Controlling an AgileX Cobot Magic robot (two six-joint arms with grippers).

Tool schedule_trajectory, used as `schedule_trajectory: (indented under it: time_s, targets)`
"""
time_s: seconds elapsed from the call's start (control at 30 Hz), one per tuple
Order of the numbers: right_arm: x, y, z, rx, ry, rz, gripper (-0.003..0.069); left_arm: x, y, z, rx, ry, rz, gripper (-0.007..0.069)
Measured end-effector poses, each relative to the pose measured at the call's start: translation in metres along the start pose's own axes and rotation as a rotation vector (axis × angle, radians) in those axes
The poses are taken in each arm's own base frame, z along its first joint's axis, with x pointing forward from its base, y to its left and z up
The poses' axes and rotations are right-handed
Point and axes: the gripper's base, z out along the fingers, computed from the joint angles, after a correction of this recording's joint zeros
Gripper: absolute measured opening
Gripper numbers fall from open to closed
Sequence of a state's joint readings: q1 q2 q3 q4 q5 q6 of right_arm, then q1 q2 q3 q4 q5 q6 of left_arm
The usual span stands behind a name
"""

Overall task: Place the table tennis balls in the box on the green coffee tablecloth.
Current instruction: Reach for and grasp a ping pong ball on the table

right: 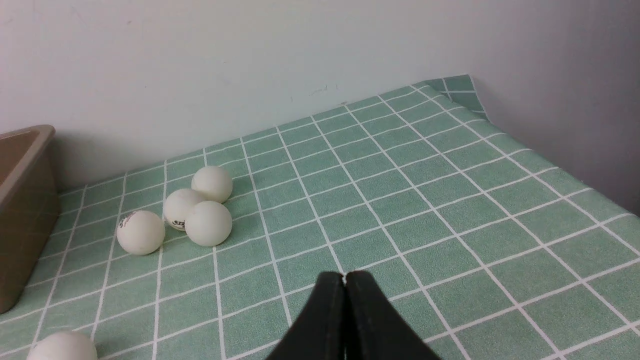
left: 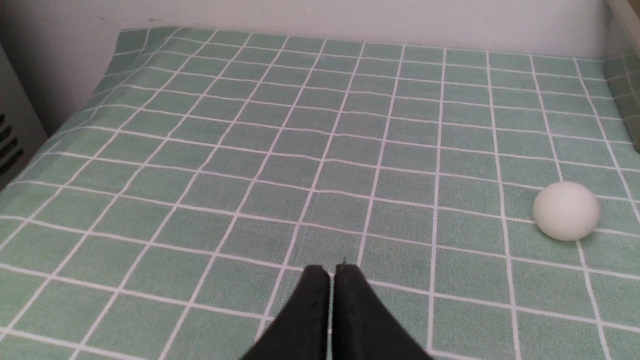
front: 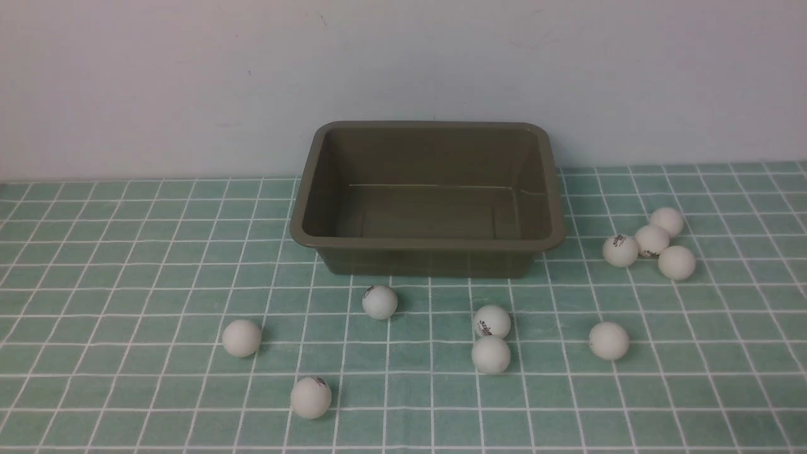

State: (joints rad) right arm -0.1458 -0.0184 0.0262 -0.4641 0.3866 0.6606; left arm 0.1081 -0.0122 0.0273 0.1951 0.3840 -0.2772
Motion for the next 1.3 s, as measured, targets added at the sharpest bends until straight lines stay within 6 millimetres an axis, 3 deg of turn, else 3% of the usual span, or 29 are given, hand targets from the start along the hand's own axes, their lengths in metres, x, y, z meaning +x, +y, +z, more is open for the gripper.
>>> schedule_trajectory:
  time_s: [1.3]
  targets:
    - [-0.0042, 0.0032, 0.0, -0.035, -0.051, -0.016, -0.0017, 0.0, 0.0, 0.0, 0.0, 0.0, 0.0, -0.0004]
